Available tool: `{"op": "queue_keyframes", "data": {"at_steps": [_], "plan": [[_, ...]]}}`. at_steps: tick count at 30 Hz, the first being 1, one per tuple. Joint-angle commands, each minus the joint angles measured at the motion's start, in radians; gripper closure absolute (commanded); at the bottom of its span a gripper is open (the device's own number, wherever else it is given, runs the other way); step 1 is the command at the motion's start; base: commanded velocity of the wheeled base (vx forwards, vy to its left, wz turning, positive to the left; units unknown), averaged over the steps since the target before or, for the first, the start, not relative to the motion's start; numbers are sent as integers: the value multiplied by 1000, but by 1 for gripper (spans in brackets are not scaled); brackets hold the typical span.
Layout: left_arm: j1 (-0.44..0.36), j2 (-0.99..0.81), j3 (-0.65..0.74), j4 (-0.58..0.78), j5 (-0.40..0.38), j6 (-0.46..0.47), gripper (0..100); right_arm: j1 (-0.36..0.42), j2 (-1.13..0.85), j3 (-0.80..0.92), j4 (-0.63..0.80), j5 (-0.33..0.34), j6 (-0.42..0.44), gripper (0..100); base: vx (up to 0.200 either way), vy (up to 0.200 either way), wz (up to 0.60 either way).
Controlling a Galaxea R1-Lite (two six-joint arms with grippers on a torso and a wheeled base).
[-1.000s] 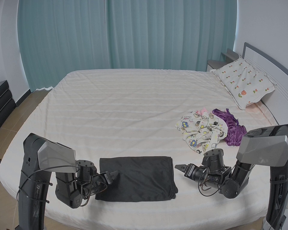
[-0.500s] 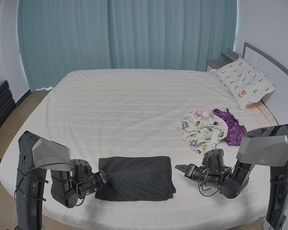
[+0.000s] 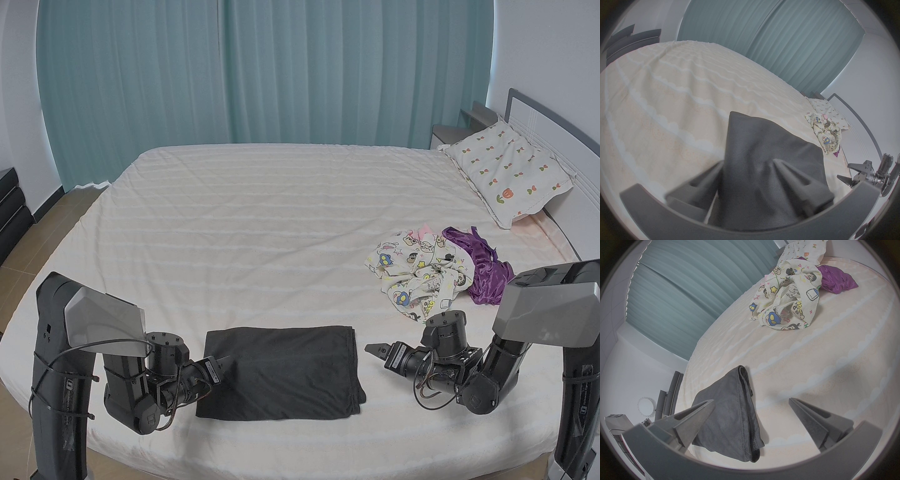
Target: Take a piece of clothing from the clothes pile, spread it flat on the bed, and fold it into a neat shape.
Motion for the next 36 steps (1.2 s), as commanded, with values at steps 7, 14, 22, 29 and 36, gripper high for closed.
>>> {"op": "queue_keyframes", "data": {"at_steps": [7,14,22,29,36], "plan": [[-35,-84,58,8,-2,3,0,0,-2,0,0,0,0,0,0,0,0],[-33,-63,56,10,-16,14,0,0,-2,0,0,0,0,0,0,0,0],[-33,-17,41,4,-19,61,0,0,-3,0,0,0,2,0,0,0,0],[-33,-23,49,-1,-22,60,100,-3,-3,0,0,0,2,0,0,0,0],[-27,-24,62,-1,-19,64,100,-3,-5,0,0,0,2,0,0,0,0]]}}
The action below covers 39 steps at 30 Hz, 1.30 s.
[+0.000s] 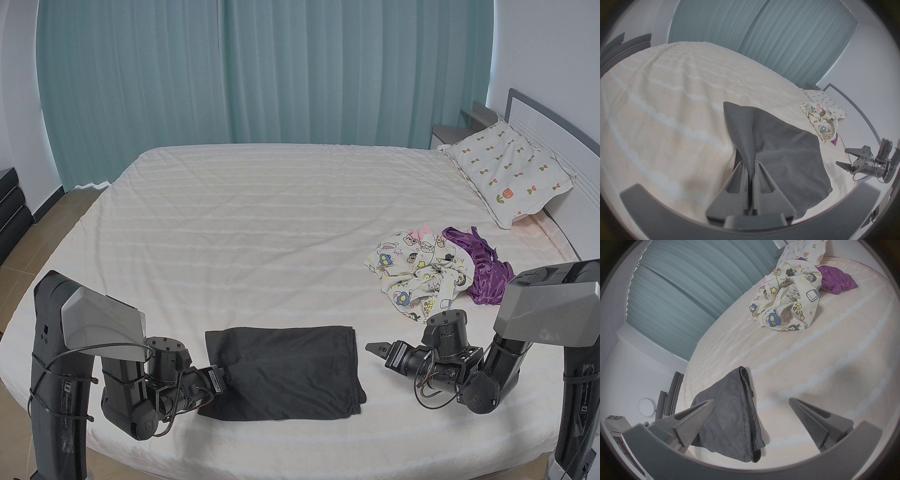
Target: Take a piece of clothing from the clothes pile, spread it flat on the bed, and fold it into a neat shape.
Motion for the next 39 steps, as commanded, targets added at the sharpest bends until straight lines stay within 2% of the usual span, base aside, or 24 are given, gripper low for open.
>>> {"op": "queue_keyframes", "data": {"at_steps": [1,13,24,39], "plan": [[8,1,-5,-1,10,0,100,0,-1,2,0,0,0,0,0,0,0],[14,-16,10,-1,60,-1,100,0,-1,2,0,0,0,0,0,0,0],[40,-30,26,-2,62,-1,100,-1,3,31,-57,0,0,0,0,200,0],[114,-56,57,-2,59,-1,100,-1,4,31,-57,0,0,0,0,200,0]]}}
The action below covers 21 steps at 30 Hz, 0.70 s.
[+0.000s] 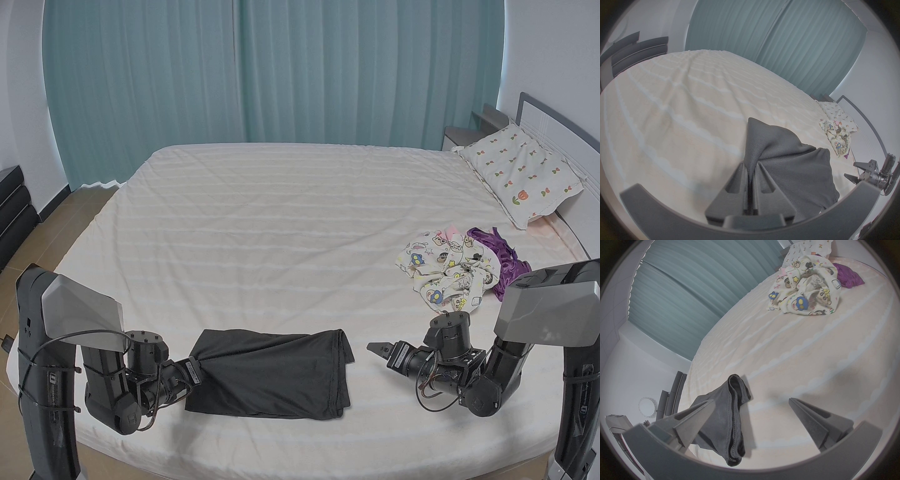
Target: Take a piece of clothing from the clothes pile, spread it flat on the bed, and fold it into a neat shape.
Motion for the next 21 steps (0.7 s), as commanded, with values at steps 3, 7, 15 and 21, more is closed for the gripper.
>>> {"op": "queue_keyframes", "data": {"at_steps": [3,7,15,21], "plan": [[30,-4,16,0,-4,-2,100,1,0,2,0,0,0,0,0,200,0],[45,-4,17,0,-7,-3,100,1,2,2,0,0,0,0,0,200,0],[57,-3,24,0,-10,-8,100,1,3,2,0,0,0,0,0,200,0],[63,-3,44,0,-15,-23,100,1,2,2,0,-2,0,0,0,133,0]]}}
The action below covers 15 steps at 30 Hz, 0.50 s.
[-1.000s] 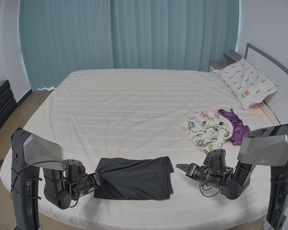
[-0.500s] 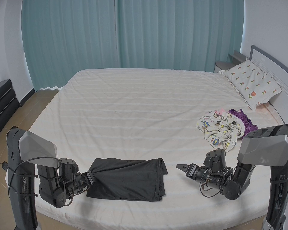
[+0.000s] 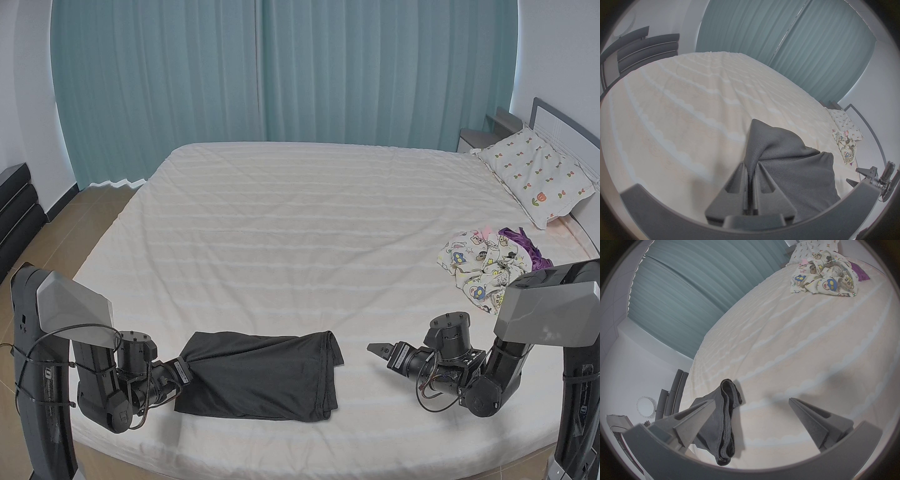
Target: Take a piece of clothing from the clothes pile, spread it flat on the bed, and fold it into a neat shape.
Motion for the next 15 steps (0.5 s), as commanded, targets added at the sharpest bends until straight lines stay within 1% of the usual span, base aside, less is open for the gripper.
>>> {"op": "queue_keyframes", "data": {"at_steps": [1,8,9,12,15], "plan": [[1,1,22,0,-4,-10,100,1,0,-1,0,0,0,0,0,0,0],[1,9,32,0,-4,-24,100,2,0,-1,0,0,0,0,0,0,0],[1,7,35,-10,-2,-39,0,4,0,-2,0,0,0,0,0,0,0],[0,1,45,-33,-2,-58,0,10,0,-13,0,-2,-2,0,0,0,0],[1,-2,99,-109,5,-104,0,31,-3,-45,7,-2,-3,0,0,0,0]]}}
